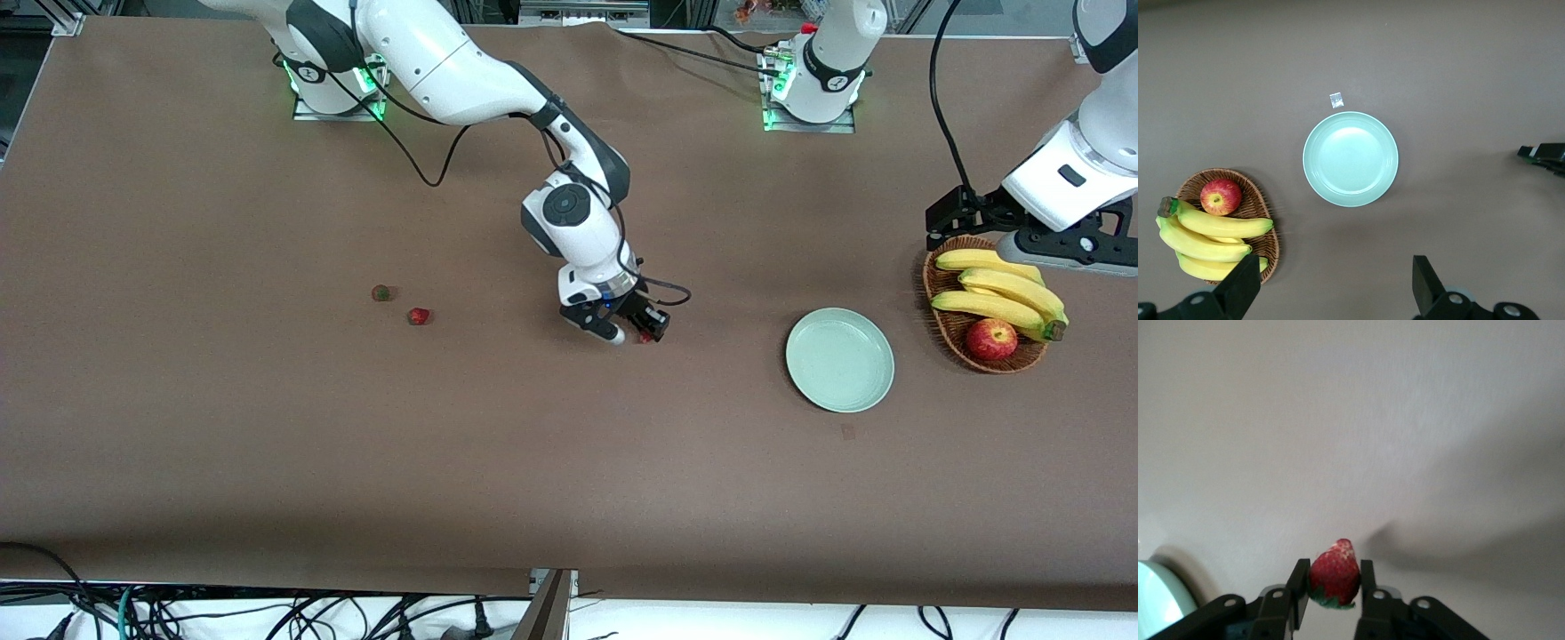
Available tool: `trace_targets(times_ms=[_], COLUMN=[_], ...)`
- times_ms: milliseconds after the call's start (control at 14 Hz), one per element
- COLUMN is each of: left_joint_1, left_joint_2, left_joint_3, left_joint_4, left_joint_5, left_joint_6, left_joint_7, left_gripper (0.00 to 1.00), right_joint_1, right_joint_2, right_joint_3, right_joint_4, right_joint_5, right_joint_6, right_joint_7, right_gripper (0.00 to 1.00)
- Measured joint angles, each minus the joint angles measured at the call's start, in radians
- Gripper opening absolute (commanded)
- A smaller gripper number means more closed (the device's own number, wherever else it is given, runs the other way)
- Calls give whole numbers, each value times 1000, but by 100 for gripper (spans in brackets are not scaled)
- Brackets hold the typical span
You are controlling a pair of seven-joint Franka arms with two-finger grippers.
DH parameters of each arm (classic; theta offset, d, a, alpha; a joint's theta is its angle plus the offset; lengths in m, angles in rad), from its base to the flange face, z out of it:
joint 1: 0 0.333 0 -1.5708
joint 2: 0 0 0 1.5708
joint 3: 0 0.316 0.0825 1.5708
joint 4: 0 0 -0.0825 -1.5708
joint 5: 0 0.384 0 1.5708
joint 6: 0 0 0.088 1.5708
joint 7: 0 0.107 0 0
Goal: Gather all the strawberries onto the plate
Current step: 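Carry the strawberry toward the plate and set it on the table, then reach the left gripper to the strawberry while the right gripper grasps another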
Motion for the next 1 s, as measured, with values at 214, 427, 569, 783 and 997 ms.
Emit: trace_targets(times_ms=[214,427,569,783,997], left_joint_1=[0,0,-2,-17,-77], left_joint_2=[0,3,17,73,160], left_joint_3=[0,0,-1,-8,-14], left_joint_4=[0,0,-3,-7,-8], left_joint_5=[-2,-19,-22,-24,-27], left_joint_6=[0,-1,-17,-37,-19], left_joint_7=[-3,-5,-5,-5,-5], left_gripper=[100,100,100,100,100], right_joint_1=[8,9,6,-42,-144], right_joint_2=[1,4,-4,-67,-168], right_joint_3=[0,-4,-25,-80,-83], right_joint_4=[3,6,24,56,58], right_joint_5=[0,0,0,0,0], right_joint_6=[15,16,-40,-249,-499], right_joint_7=[29,31,31,-52,-273], right_gripper=[58,63,76,81,81])
